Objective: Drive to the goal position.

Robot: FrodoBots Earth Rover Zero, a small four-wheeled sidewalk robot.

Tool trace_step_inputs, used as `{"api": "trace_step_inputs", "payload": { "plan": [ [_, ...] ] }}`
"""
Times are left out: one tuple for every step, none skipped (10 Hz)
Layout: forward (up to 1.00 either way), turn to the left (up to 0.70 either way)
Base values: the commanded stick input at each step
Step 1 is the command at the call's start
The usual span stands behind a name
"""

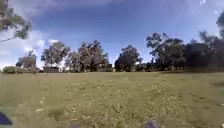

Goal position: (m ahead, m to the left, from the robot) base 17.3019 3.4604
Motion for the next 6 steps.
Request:
{"api": "trace_step_inputs", "payload": {
  "plan": [
    [0.70, 0.00],
    [0.70, 0.00],
    [0.70, 0.00],
    [0.70, 0.00],
    [0.70, 0.00],
    [0.70, 0.00]
  ]
}}
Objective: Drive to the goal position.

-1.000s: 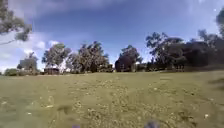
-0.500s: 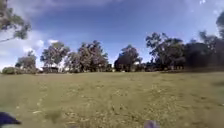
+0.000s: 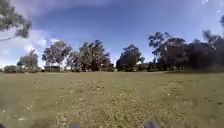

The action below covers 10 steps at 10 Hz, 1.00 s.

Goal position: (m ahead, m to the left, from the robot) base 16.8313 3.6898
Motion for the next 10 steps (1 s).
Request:
{"api": "trace_step_inputs", "payload": {
  "plan": [
    [0.70, 0.00],
    [0.70, 0.00],
    [0.70, 0.00],
    [0.70, 0.00],
    [0.70, 0.00],
    [0.70, 0.00],
    [0.70, 0.00],
    [0.70, 0.00],
    [0.70, 0.00],
    [0.70, 0.00]
  ]
}}
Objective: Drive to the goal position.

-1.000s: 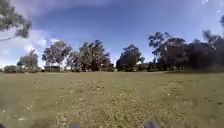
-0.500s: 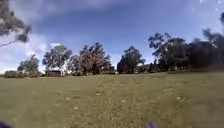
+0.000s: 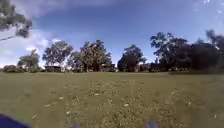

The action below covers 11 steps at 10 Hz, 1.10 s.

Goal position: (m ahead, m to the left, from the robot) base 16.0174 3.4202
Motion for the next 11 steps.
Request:
{"api": "trace_step_inputs", "payload": {
  "plan": [
    [0.70, 0.00],
    [0.70, 0.00],
    [0.70, 0.00],
    [0.70, 0.00],
    [0.70, 0.00],
    [0.70, 0.00],
    [0.70, 0.00],
    [0.70, 0.00],
    [0.70, 0.00],
    [0.70, 0.00],
    [0.70, 0.00]
  ]
}}
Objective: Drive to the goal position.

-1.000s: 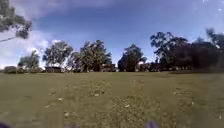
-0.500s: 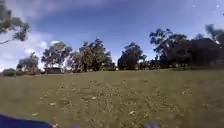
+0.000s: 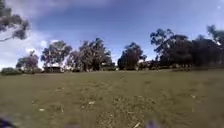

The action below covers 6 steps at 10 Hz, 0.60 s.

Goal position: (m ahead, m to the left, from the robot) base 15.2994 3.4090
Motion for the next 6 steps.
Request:
{"api": "trace_step_inputs", "payload": {
  "plan": [
    [0.70, 0.00],
    [0.70, 0.00],
    [0.70, 0.00],
    [0.70, 0.00],
    [0.70, 0.00],
    [0.70, 0.00]
  ]
}}
